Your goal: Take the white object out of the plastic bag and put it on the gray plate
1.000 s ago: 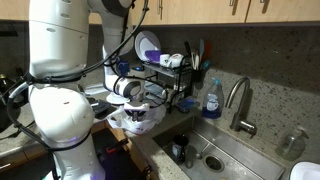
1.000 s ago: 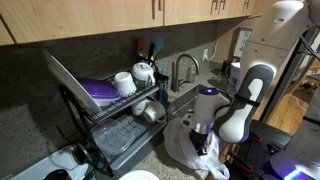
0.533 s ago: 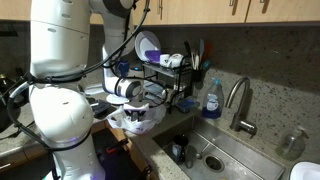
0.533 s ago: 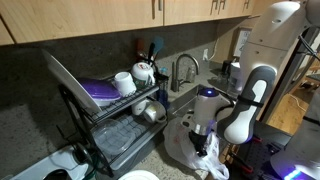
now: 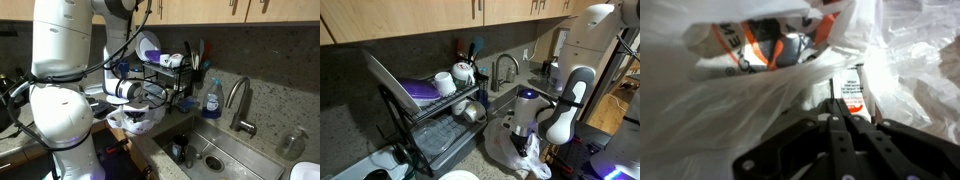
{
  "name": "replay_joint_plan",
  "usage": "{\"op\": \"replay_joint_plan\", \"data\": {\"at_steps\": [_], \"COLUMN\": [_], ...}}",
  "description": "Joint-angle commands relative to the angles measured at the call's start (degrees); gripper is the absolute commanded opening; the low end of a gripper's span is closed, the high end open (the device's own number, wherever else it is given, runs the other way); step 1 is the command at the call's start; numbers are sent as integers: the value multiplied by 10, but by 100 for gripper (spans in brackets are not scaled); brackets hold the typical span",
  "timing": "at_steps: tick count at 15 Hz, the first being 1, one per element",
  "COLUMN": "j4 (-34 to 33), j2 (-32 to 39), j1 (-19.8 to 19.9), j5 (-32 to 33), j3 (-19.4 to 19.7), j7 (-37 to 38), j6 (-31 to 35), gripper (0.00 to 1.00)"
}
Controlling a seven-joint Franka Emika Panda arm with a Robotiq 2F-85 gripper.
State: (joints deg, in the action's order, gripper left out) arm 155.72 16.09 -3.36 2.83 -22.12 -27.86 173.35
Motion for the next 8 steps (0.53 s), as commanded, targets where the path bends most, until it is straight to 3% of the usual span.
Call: {"op": "replay_joint_plan", "data": {"at_steps": [1,8], "j4": [1,13], "j2": [4,-33], "j1": [-4,-7], "j5": [29,46], "j3": [12,16], "j7": [31,51], "j6": [10,21], "gripper": [6,3]}}
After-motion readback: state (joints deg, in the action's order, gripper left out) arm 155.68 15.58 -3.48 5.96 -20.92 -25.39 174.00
